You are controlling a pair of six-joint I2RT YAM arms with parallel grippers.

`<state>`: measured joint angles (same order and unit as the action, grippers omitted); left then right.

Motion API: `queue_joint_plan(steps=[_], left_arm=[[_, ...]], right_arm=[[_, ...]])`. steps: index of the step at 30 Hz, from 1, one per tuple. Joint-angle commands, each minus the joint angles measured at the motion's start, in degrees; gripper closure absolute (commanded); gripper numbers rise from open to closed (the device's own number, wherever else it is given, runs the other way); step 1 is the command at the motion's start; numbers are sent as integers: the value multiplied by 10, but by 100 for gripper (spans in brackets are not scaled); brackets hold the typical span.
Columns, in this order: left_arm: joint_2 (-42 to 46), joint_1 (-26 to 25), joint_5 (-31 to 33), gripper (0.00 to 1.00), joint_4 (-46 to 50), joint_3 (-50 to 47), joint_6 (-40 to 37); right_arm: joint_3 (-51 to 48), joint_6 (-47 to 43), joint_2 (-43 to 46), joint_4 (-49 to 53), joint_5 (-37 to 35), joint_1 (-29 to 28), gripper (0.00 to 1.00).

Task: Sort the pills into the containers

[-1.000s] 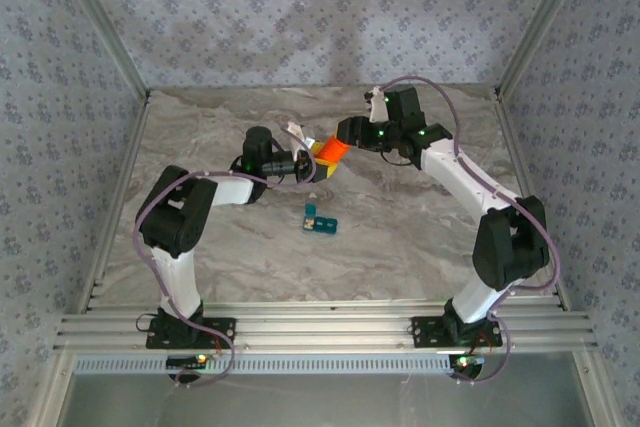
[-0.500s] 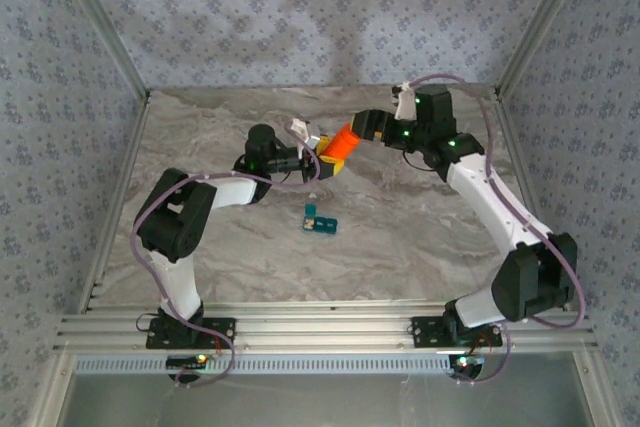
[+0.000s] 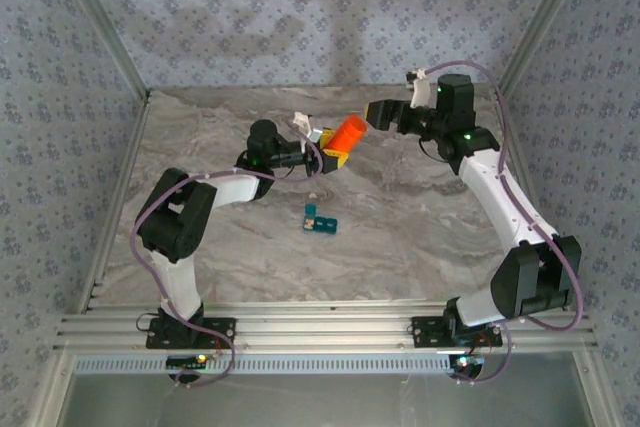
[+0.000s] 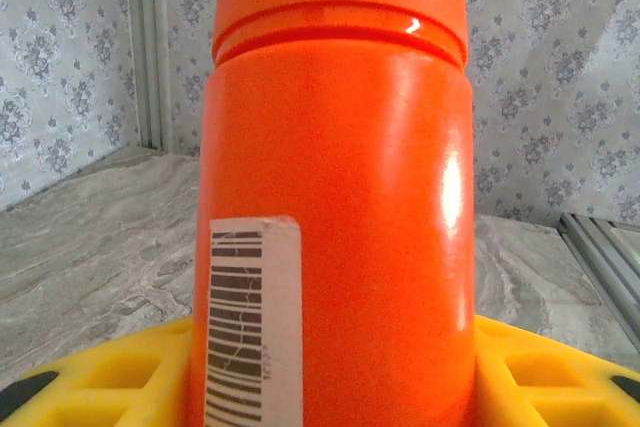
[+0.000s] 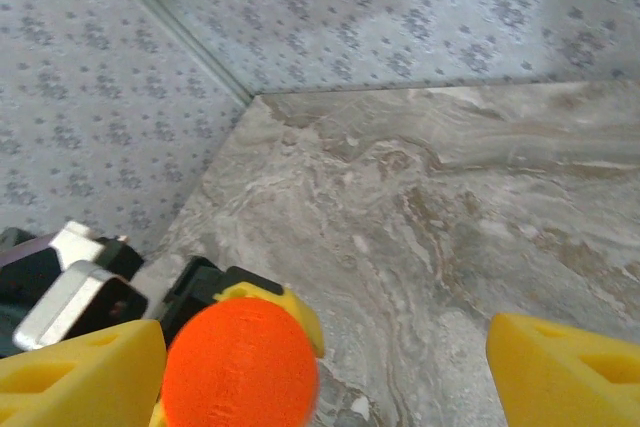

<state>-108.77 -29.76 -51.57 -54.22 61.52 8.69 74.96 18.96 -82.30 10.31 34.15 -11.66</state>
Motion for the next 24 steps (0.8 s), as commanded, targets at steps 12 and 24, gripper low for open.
queue_joint_plan(steps=[12,24], left_arm=[[24,-4,11,100,-93,11,23],[9,3,14,100,-110,10,10]], right_arm=[[94,-87,-74,28,115,-15,13],[125,-121,-102,57,114,-33,13]])
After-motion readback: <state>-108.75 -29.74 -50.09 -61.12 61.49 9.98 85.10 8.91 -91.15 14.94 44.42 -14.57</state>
